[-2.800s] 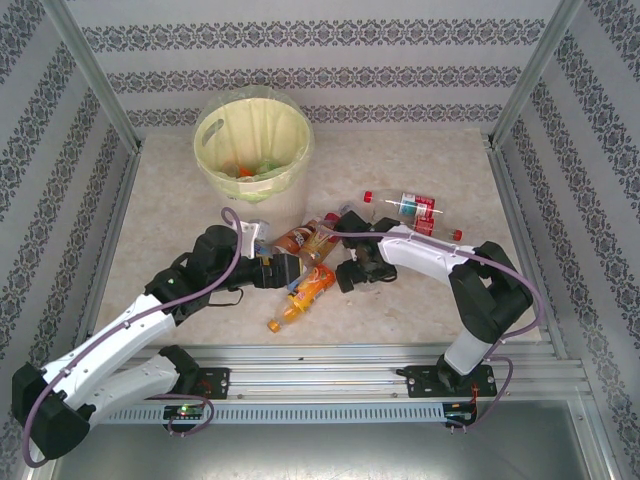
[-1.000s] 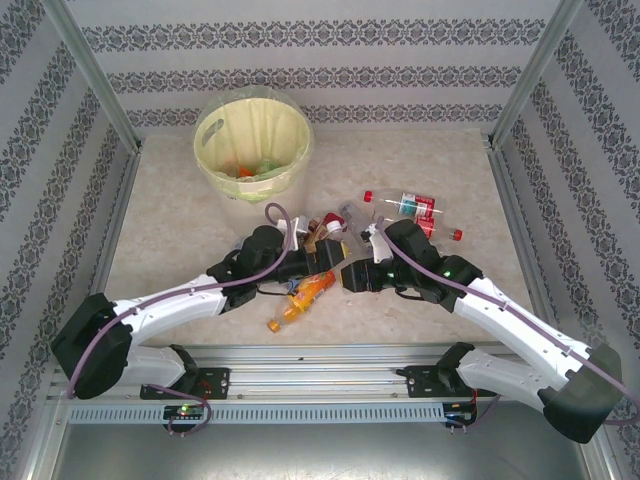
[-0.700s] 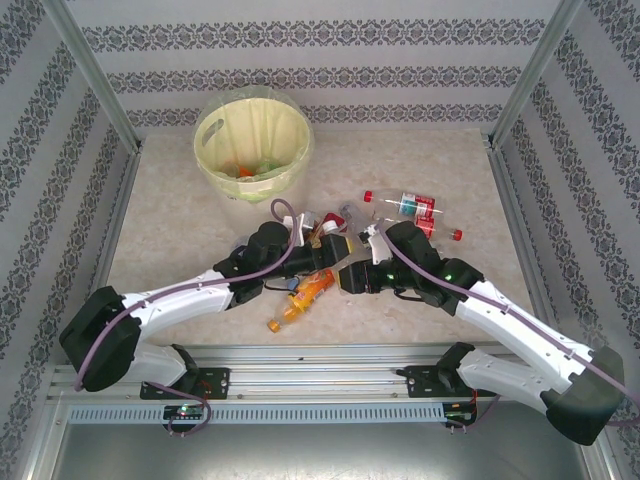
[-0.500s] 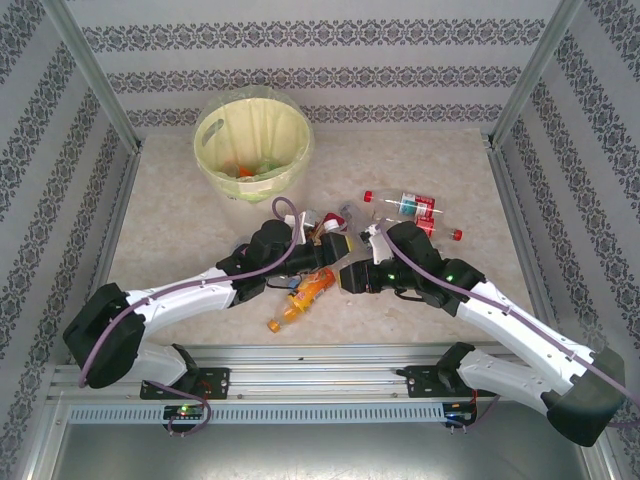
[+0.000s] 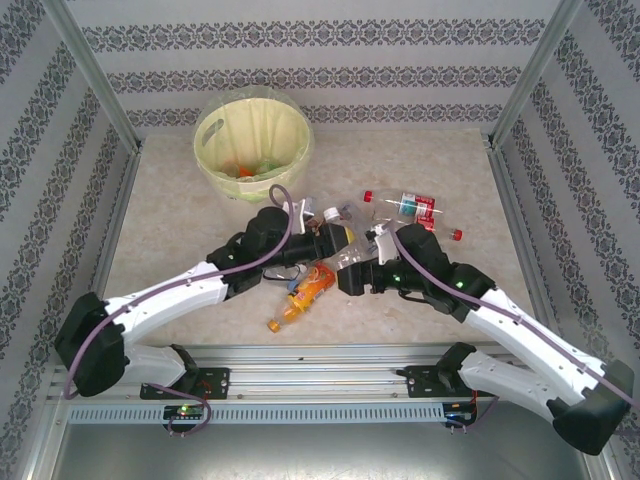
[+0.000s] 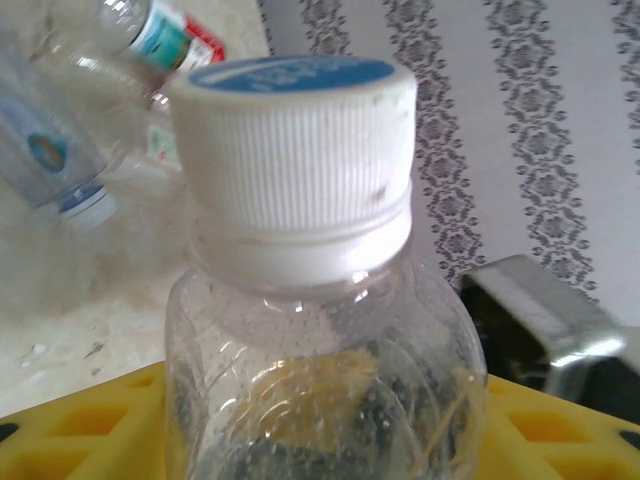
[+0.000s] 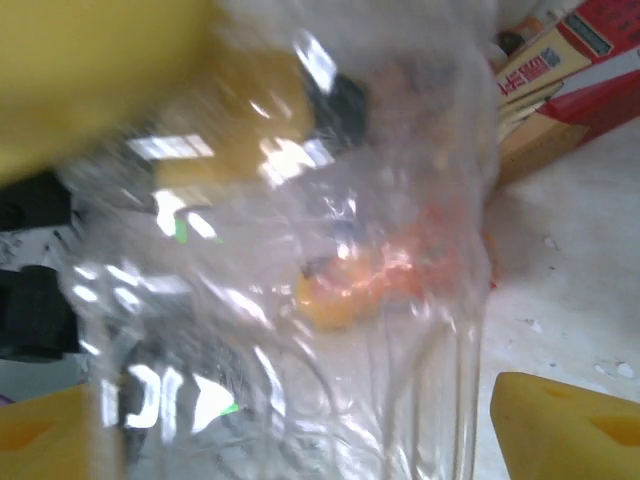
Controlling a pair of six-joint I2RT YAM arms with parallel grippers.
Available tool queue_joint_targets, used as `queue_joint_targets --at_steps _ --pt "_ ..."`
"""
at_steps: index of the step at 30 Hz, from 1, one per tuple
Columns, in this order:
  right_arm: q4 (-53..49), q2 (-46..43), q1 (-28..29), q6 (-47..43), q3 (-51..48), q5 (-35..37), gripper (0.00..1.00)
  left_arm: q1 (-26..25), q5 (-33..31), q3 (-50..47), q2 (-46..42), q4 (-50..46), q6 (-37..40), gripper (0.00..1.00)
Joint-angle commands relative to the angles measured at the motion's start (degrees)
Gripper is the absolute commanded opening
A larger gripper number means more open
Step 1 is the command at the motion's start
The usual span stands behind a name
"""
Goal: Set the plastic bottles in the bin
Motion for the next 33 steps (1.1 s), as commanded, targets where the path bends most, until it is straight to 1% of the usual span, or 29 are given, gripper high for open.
queue_joint_targets --at_steps 1,3,6,8,12,16,21,26,29,30,33 --pt "-0.6 -4.0 0.5 0.5 3.6 0.7 0.93 0.9 -0.1 7.5 -3.3 -11.9 8.6 0.56" --pt "-1.4 -5.6 0.5 0.4 5.5 1.4 0.96 1.5 -0.6 12.5 -3.5 -19.2 12.8 0.56" --pt "-2.5 -7.3 0.5 0.1 8.3 2.9 0.98 2.7 -3.7 21.9 -2.6 -32.0 20.5 0.56" --pt "-2.9 -7.8 0.5 -0.1 10.2 3.9 0.98 4.0 -5.6 28.1 -1.5 -38.8 25.1 0.56" --pt "-3.7 -7.8 0.6 -0.3 13.0 4.7 0.98 7.9 -8.6 41.8 2.8 -50.7 32.9 0.56" --pt "-3.5 -8.3 0.5 -0.1 13.7 5.6 0.98 11.7 -14.4 56.9 9.3 -62.0 39.0 0.56" --pt "-3.9 -9.5 0.6 -0.4 14.2 6.6 0.98 16.8 -20.2 73.1 17.9 -70.5 44.9 0.56" --pt "-1.8 -11.7 0.6 -0.5 14.2 7.2 0.98 19.8 -25.7 90.3 29.1 -77.5 50.1 0.56" --pt "-0.2 -12.9 0.6 -1.5 14.1 8.7 0.98 21.5 -26.1 101.1 36.5 -82.6 51.5 0.57" --pt "0.3 -13.1 0.6 -1.9 14.1 9.0 0.98 21.9 -26.1 102.2 37.9 -82.8 51.6 0.57" --pt "1.4 -13.5 0.6 -3.2 15.2 10.0 0.98 23.0 -26.4 101.1 39.7 -81.6 52.0 0.57"
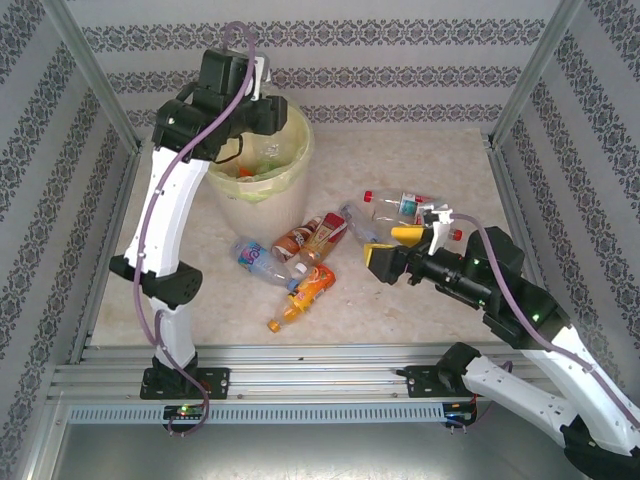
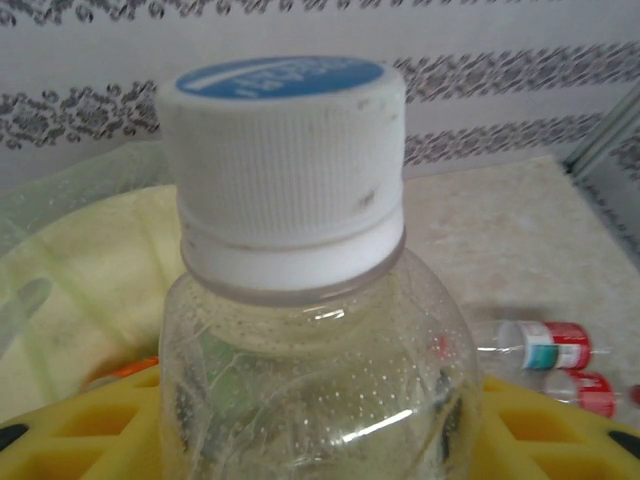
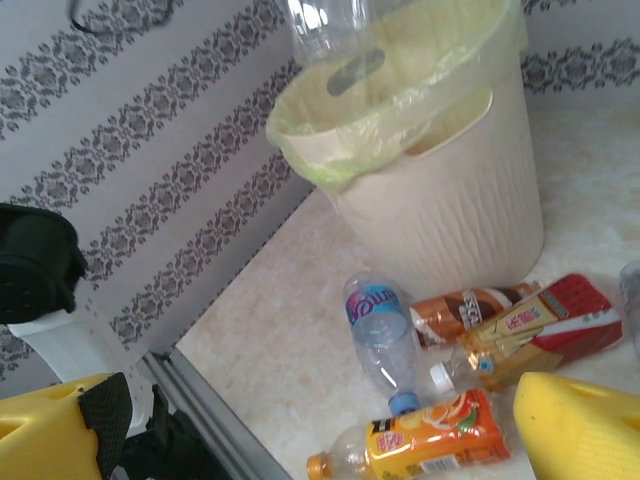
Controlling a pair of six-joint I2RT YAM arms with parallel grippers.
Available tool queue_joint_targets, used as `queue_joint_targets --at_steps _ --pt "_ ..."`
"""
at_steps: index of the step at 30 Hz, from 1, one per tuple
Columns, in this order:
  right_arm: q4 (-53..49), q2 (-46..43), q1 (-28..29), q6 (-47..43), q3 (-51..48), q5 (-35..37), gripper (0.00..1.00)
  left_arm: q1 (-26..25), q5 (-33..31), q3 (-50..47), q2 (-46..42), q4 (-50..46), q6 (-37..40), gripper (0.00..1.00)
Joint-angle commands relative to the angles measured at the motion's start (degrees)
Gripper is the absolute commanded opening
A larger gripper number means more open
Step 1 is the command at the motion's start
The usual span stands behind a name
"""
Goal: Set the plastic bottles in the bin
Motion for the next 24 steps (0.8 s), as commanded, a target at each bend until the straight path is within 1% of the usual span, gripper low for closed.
queue_joint_targets --at_steps 1,8,12,24 --pt "3.4 -0.4 0.6 -2.6 2.6 2.5 0.98 1.6 -2.1 1.4 1.9 -4.5 2.9 0.57" --pt "2.1 0.7 0.6 -3.5 4.8 2.7 0.98 3.5 -0.8 1.5 6.5 -4.6 4.8 0.57" --pt "1.7 0.7 0.6 -3.0 4.5 2.2 0.98 4.0 1.3 1.1 8.7 -5.9 5.1 0.57" --pt "0.4 1.2 0.6 -1.9 4.2 2.1 0.98 4.4 5.7 -6.9 11.4 -6.2 4.1 0.61"
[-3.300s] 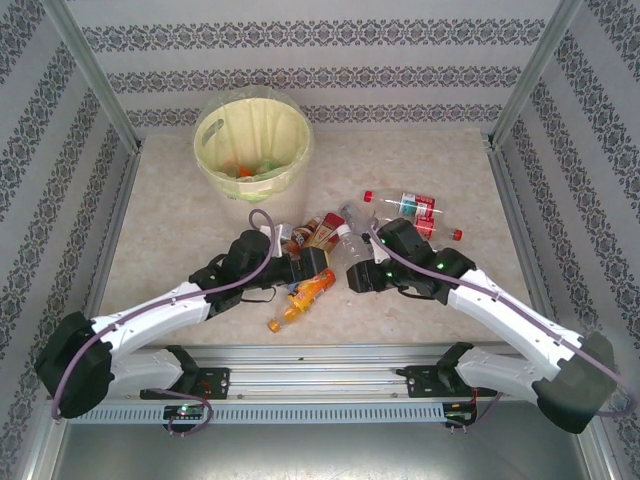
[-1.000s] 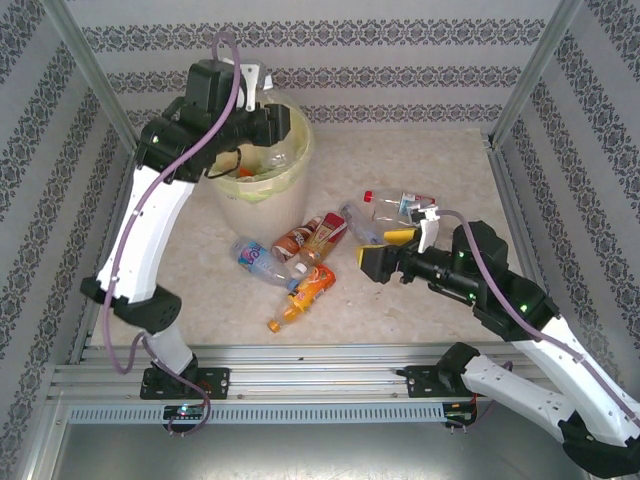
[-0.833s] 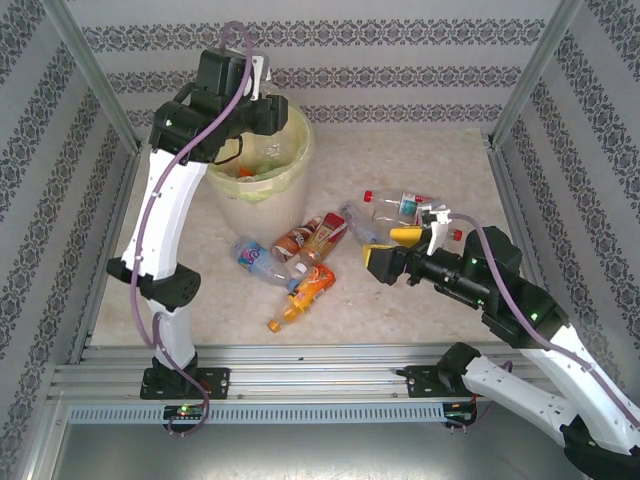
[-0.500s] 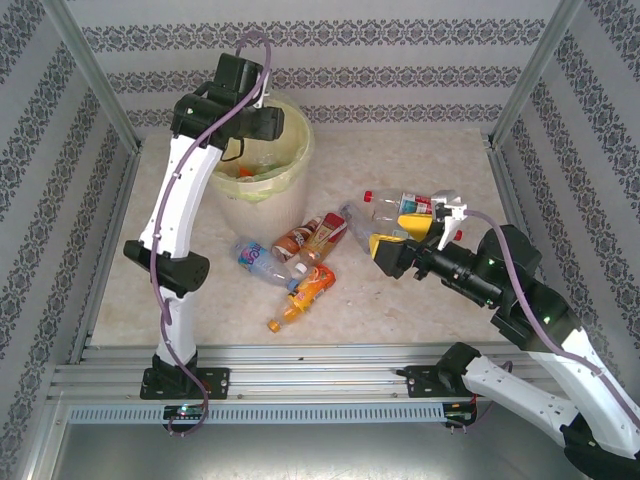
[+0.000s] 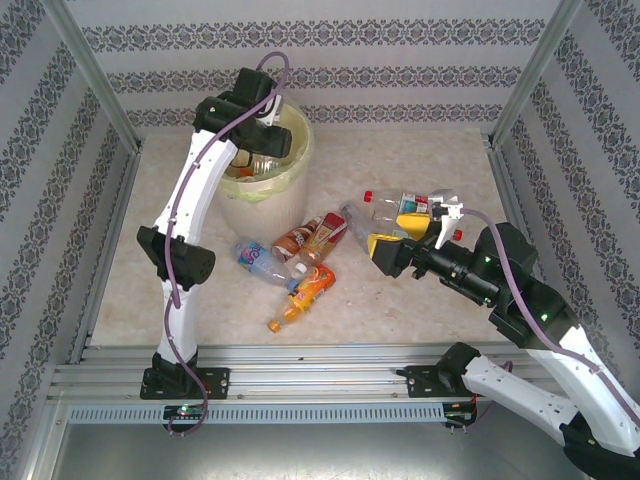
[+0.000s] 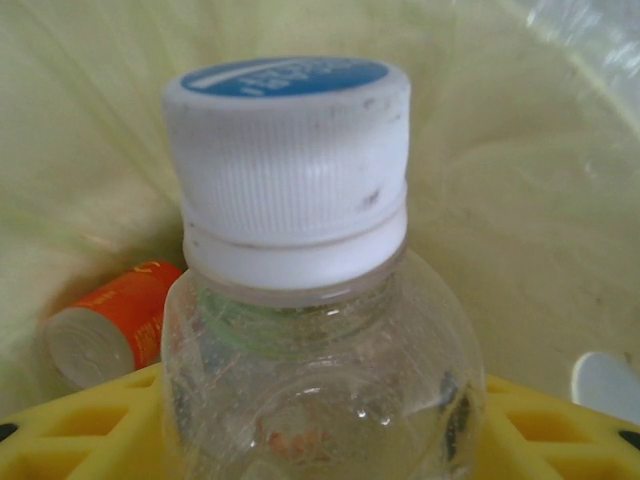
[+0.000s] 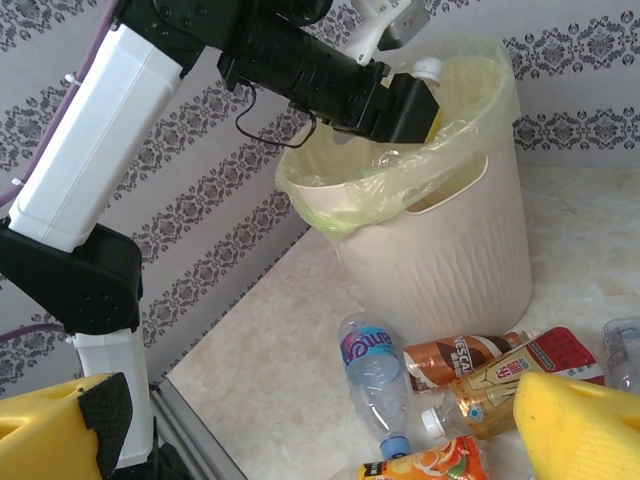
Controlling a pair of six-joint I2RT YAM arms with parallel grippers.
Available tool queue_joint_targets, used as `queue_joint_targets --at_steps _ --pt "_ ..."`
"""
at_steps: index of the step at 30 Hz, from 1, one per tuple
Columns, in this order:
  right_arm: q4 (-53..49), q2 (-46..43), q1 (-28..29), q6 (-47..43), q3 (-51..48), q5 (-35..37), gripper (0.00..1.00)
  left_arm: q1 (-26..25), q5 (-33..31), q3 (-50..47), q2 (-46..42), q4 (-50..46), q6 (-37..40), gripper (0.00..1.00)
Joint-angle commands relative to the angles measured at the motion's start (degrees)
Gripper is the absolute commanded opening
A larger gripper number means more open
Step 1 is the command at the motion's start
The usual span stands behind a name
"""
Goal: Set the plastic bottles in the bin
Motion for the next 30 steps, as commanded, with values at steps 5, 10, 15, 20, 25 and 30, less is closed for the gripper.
queue_joint_targets --at_steps 5,10,15,20,25,30 --pt "-1.6 -0.5 0.6 0.6 0.2 1.7 0.98 0.9 2.5 -4.2 1.3 -1.6 -0.3 0.66" --pt "-4.2 -0.1 0.6 1.8 -0.5 4.8 0.98 0.9 2.9 -4.4 0.8 -1.8 -0.9 0.73" --pt "-4.8 0.6 0.6 3.5 -1.8 6.3 0.98 0.8 3.5 -4.2 -1.3 -1.8 -1.5 0.86" --pt "-7.1 2.6 0.6 4.5 -1.9 9.3 0.98 0.9 3.5 -4.1 -3.9 -1.7 -2.2 0.95" --pt "-9.8 5.6 0.5 6.7 -1.9 11.8 0.93 1.0 3.3 -3.6 -7.3 -1.1 -3.5 1.00" --pt "-11.9 8.2 0.1 6.3 -2.6 14.0 0.90 1.1 3.8 -3.8 -11.7 0.0 -4.4 1.00"
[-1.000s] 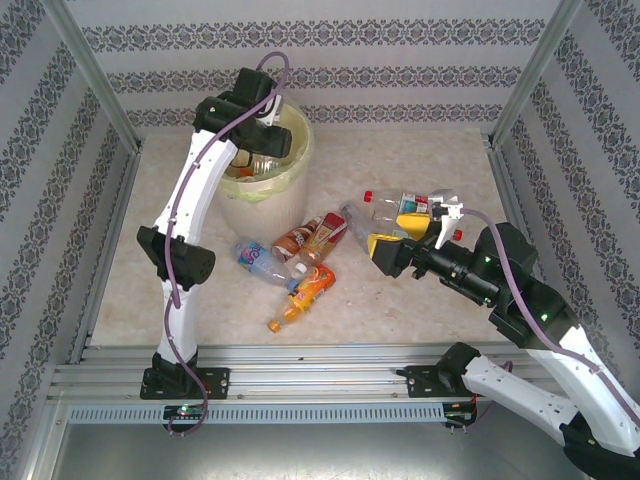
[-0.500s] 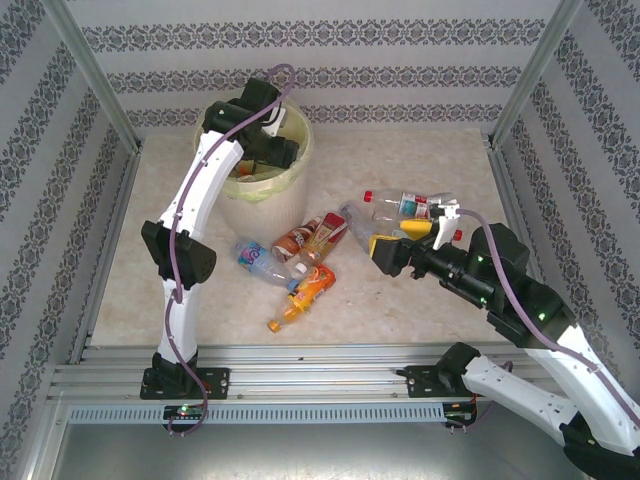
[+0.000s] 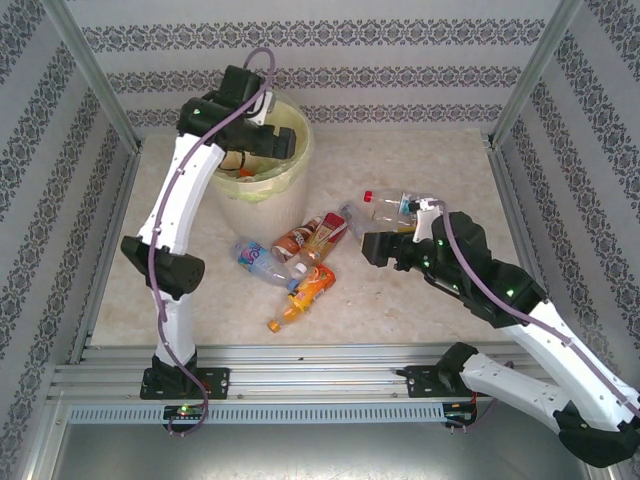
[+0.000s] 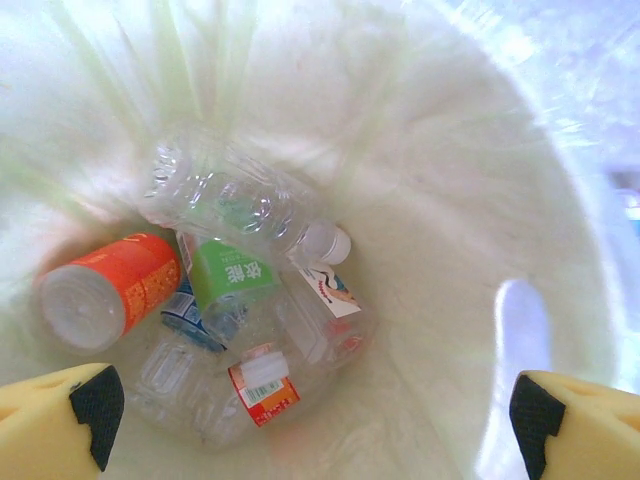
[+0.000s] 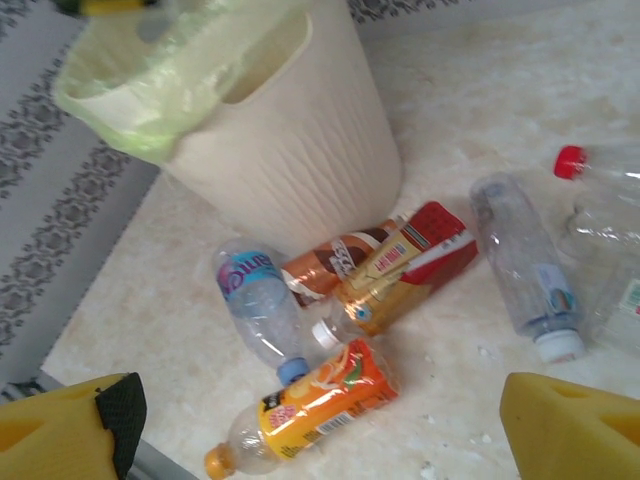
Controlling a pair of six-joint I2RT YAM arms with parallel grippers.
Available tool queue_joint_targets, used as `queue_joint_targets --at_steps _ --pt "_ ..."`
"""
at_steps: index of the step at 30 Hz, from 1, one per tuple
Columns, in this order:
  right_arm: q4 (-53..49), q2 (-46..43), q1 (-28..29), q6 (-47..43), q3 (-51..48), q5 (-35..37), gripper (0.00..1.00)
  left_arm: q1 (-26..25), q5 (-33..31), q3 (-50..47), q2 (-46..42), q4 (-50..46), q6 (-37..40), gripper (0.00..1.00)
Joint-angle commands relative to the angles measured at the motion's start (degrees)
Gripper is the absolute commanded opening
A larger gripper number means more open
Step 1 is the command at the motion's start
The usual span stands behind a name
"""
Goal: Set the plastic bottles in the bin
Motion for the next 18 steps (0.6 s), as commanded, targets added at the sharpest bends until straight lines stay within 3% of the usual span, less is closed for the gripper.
queue_joint_targets --at_steps 1,4,7,13,18 --pt "-1.9 0.8 -0.3 -0.3 -1.8 2.3 0.90 0.7 1.3 0.1 -4.7 0.4 -1.7 1.00" --pt "-2.0 2.1 -4.1 -1.0 -3.4 -2.4 0.90 0.7 3.6 -3.8 -9.2 3.1 -1.8 1.00" --pt "-3.7 3.1 -8.6 -1.0 -4.4 -4.5 0.91 0.7 7.9 -13.9 -16.7 9.8 -2.6 1.00" --pt "-2.7 6.0 -22.0 -3.4 -7.7 -14.5 0.95 0.2 17.9 -38.1 -33.3 25.5 -9.0 1.00" --pt "1.7 11.1 -29.5 -4.8 -9.6 -18.1 0.97 -3.9 21.5 -60.8 -47.8 39.5 -15.7 1.00"
